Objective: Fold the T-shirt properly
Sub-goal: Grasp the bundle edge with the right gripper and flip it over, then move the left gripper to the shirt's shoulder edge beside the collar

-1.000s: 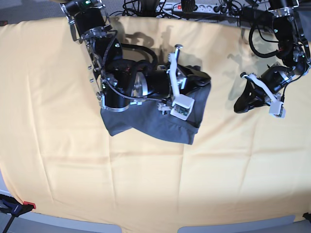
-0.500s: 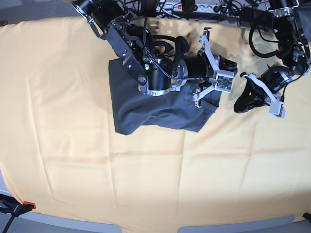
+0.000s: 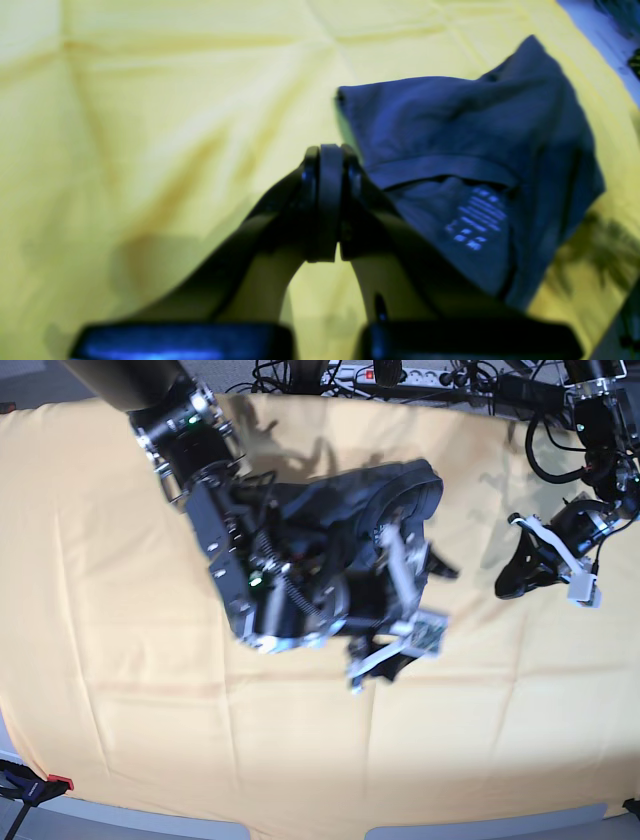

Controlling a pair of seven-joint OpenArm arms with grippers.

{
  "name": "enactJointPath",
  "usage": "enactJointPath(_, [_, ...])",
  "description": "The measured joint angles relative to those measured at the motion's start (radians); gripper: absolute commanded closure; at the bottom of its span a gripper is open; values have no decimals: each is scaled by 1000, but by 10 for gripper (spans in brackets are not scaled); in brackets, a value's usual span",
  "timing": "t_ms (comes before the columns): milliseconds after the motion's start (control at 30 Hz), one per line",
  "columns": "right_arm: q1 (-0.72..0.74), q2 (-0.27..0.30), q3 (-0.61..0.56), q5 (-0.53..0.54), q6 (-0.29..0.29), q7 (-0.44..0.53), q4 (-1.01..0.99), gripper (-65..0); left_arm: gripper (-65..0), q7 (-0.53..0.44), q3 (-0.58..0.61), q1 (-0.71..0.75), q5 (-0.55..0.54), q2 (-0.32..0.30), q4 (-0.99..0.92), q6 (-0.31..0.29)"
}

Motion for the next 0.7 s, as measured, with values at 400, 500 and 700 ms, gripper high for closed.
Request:
enactJointPath(400, [24,353,230,53,3,92,-170,-338,0,53,-70,2,-116,-11,0,-2])
enactJointPath(500, [24,357,229,105,22,97,-282,-338,0,53,-70,1,-116,-11,0,-2])
enactJointPath(700, [24,356,228,163,24,92,-410,-338,0,56,-70,1,-116,-11,0,-2])
